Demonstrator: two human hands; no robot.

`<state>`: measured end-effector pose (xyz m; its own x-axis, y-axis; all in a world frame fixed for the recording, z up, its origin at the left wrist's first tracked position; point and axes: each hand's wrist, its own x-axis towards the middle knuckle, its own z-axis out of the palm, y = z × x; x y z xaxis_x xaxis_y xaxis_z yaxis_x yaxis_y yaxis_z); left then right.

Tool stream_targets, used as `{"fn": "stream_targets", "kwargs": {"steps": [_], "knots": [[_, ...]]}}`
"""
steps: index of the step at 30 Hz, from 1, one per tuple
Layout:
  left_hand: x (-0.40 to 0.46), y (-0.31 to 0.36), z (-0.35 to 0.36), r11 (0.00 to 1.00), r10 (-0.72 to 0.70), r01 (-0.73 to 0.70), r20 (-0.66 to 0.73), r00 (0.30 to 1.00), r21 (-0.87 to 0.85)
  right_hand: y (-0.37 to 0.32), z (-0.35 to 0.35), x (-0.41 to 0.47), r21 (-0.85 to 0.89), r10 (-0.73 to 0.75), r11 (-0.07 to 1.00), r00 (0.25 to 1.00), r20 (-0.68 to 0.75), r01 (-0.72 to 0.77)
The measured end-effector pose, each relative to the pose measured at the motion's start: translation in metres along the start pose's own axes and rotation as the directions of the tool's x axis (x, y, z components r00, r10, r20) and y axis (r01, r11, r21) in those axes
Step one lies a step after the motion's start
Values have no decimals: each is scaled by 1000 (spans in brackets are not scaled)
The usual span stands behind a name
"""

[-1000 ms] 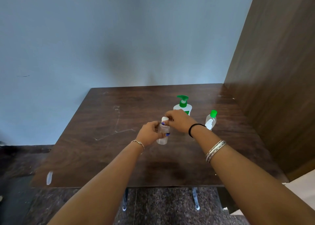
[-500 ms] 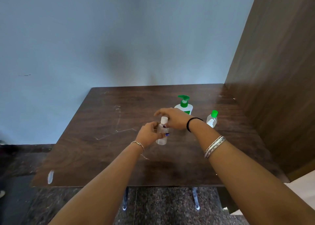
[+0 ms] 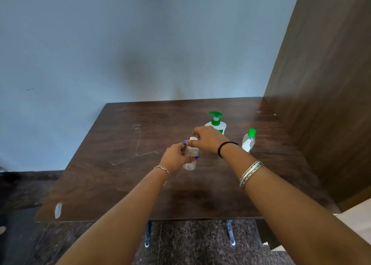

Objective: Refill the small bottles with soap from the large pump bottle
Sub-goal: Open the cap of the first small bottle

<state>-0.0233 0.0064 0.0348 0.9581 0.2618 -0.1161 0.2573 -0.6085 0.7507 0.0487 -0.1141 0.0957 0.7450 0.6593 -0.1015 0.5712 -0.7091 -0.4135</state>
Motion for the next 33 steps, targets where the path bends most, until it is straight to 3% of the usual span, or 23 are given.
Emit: {"fn": "stream_targets", "kwargs": {"steps": [3,8,14,18,22,28,33], "knots": [[0,3,1,999,19,-19,-5,1000,26,1,1,1,-37,-40,999,999,-25,39],[2,5,-3,999,39,-40,9,999,28,6,-10,0,70,-174,983,985,15,172],[5,2,1,999,33,-33,-11,999,-13,19,-15,4,217,-143,962,983,-114,165],[7,5,4,997,27,-28,-15,1000,-75,36,-6,5,240,-54,966,986,-161,92],[11,9,12,995,30,-29,14,999,-96,59,-10,-5,349,70,936,946,-317,48],[18,27,39,989,45,-36,56,997,-146,107,-25,-40,424,287,905,776,-561,-27],[25,46,64,984,58,-45,72,996,-170,152,-10,-69,543,471,829,688,-552,-133]]}}
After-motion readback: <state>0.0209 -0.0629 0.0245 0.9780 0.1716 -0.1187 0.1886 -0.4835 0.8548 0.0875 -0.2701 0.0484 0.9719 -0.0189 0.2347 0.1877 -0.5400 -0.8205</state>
